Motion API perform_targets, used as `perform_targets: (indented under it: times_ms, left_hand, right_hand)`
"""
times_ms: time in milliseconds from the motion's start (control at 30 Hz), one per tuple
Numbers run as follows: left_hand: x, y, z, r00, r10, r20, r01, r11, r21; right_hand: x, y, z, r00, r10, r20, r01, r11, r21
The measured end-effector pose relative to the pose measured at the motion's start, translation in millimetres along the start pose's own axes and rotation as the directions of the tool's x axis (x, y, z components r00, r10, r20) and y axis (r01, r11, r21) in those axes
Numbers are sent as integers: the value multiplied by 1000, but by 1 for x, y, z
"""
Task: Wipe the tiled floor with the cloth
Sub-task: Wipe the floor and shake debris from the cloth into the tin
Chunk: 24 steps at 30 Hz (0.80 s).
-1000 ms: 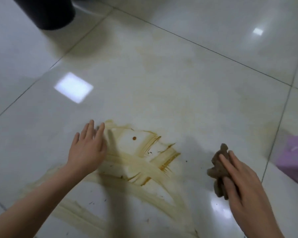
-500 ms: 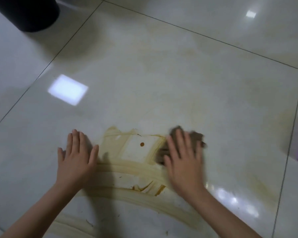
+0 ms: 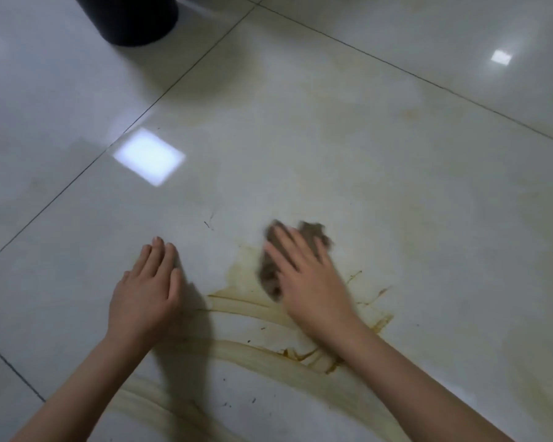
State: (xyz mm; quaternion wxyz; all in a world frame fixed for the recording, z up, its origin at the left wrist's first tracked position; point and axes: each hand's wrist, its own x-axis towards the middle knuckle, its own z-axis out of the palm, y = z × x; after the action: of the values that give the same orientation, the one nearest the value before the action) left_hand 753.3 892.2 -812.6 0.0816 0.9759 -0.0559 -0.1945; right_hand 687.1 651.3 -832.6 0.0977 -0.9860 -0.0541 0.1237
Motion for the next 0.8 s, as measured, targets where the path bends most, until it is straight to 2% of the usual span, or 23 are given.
perform_targets:
  times_ms: [67,133,200,233,300,400,467,500,567,600,700,767,800]
  left_hand:
    - [0,-3,1,1000,8,-7,-8,1000,14]
    - [0,-2,3,1000,7,1,-7,1000,15]
    - [0,-2,4,1000,2,-4,-2,1000,26]
    - [-1,-2,5,1000,1,-10,-1,999,37]
    - [-1,-2,6,1000,4,-15,-4,998,56]
    - [1,-3,5,1000,-7,-9,7,999,40]
    - [0,-5,2,1000,2,-14,-2,1000,7]
    - [0,-7,2,1000,9,-28,-10,1000,-13]
    - [1,-13,-1,998,21,-56,-24,998,-56]
    - [1,-16,-2,997,24,-72,-29,996,-79]
    - [-1,-22,-3,994,23,-105,-40,986,-163]
    - [-1,-26,-1,994,22,-106,-46,972,-230]
    - [-2,-28,-1,995,21,-97,-48,959,-278]
  right_hand:
    - [-61,44,5,994,97,-52,-98,995,-24]
    - [-111,79,7,957,281,-76,-280,960,33]
    - [-116,77,9,883,464,-68,-456,883,108]
    - [-103,64,10,859,505,-84,-496,861,113]
    - [-59,24,15,894,413,-172,-406,911,76]
    - [40,-19,4,972,129,-198,-106,986,126]
    - [106,-29,-14,984,24,-177,20,970,241]
    - [135,-29,-25,987,6,-158,53,928,368]
    - [174,-19,-50,986,50,-161,60,788,612]
    - [187,-10,-59,979,101,-179,35,777,629]
    - [205,5,-68,974,165,-157,-56,841,538]
    - [207,-10,-56,988,96,-125,-29,889,457]
    - [204,-23,-49,993,11,-122,37,921,388]
